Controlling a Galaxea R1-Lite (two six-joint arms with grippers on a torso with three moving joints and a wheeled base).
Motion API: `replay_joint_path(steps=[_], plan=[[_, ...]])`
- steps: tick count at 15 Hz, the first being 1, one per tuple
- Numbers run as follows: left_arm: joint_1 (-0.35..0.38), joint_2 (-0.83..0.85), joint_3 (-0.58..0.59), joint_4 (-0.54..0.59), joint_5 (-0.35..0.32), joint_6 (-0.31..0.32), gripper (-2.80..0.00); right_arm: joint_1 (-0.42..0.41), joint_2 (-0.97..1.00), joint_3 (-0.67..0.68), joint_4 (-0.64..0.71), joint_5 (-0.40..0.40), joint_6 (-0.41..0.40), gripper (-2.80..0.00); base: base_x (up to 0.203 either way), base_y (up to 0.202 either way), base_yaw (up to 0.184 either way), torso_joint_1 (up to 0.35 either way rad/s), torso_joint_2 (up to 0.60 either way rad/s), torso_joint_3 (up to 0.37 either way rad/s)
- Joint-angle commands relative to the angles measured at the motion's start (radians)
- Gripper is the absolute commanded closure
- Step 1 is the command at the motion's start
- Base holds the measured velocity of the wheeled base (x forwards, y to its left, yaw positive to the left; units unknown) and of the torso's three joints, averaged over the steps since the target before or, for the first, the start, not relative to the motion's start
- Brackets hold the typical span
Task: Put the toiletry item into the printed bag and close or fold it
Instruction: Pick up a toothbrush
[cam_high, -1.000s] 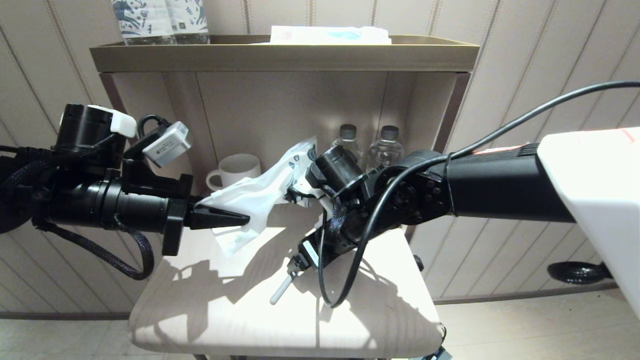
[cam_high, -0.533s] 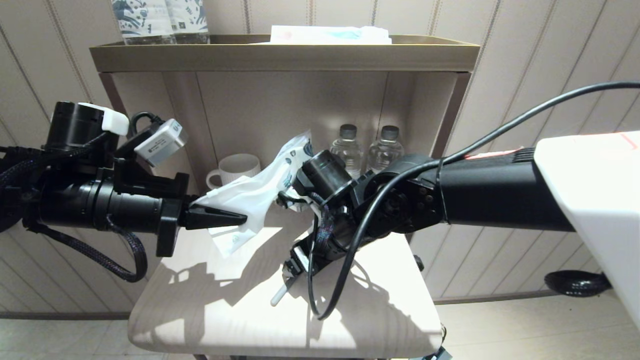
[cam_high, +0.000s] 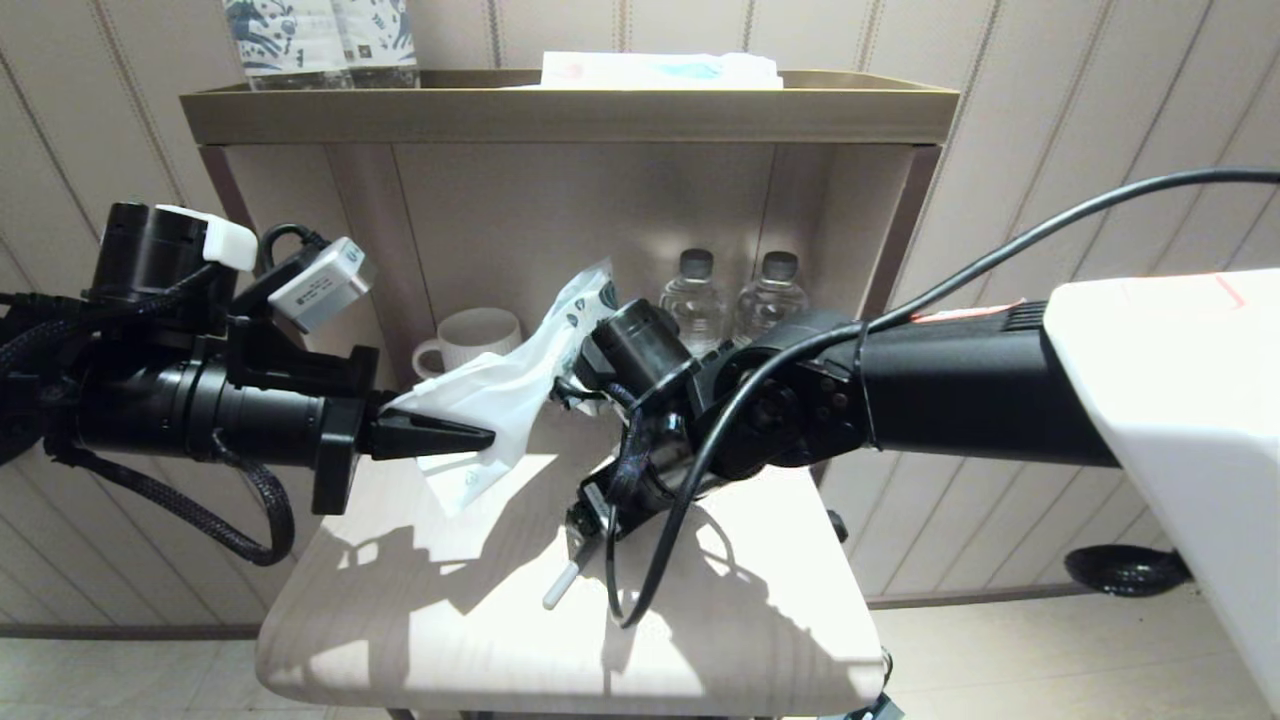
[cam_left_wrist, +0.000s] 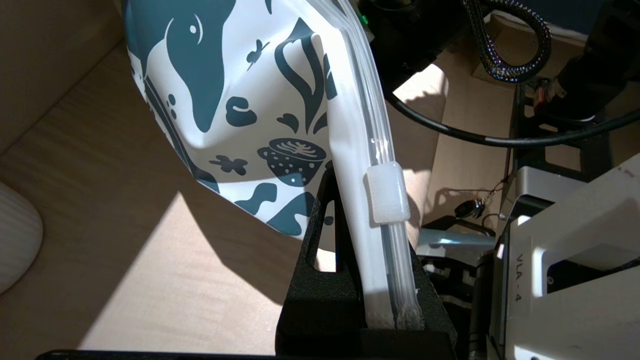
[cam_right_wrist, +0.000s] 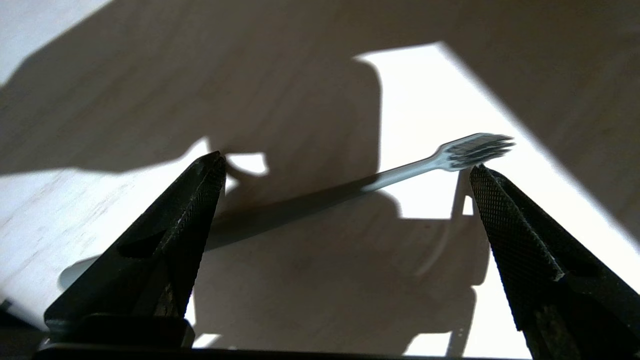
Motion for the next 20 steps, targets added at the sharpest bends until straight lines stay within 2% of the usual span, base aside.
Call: replay_joint_path(steps=[1, 7, 11, 17, 20], plan=[[0.0, 0.004, -0.006, 0.0, -0.005, 0.002, 0.0, -0.001, 0.013, -0.004, 0.006, -0.06, 0.004, -2.8, 0.0, 0.0, 0.0, 0.0, 0.0, 0.0], [0.0, 0.036, -0.013, 0.0, -0.003, 0.004, 0.0, 0.002, -0.022, 0.046, 0.006, -0.101, 0.025, -2.8, 0.0, 0.0, 0.0, 0.0, 0.0, 0.0], [0.0, 0.033, -0.01, 0.0, -0.003, 0.004, 0.0, 0.043, -0.048, 0.078, 0.006, -0.099, 0.069, -2.8, 0.0, 0.0, 0.0, 0.0, 0.0, 0.0], [-0.002, 0.029, -0.004, 0.0, -0.004, 0.004, 0.0, 0.067, 0.008, -0.011, 0.01, -0.098, 0.237, -2.8, 0.0, 0.0, 0.0, 0.0, 0.0, 0.0], [-0.002, 0.033, -0.004, 0.0, -0.003, 0.005, 0.0, 0.078, 0.02, -0.097, 0.113, -0.099, 0.29, -2.8, 0.0, 0.0, 0.0, 0.0, 0.0, 0.0]])
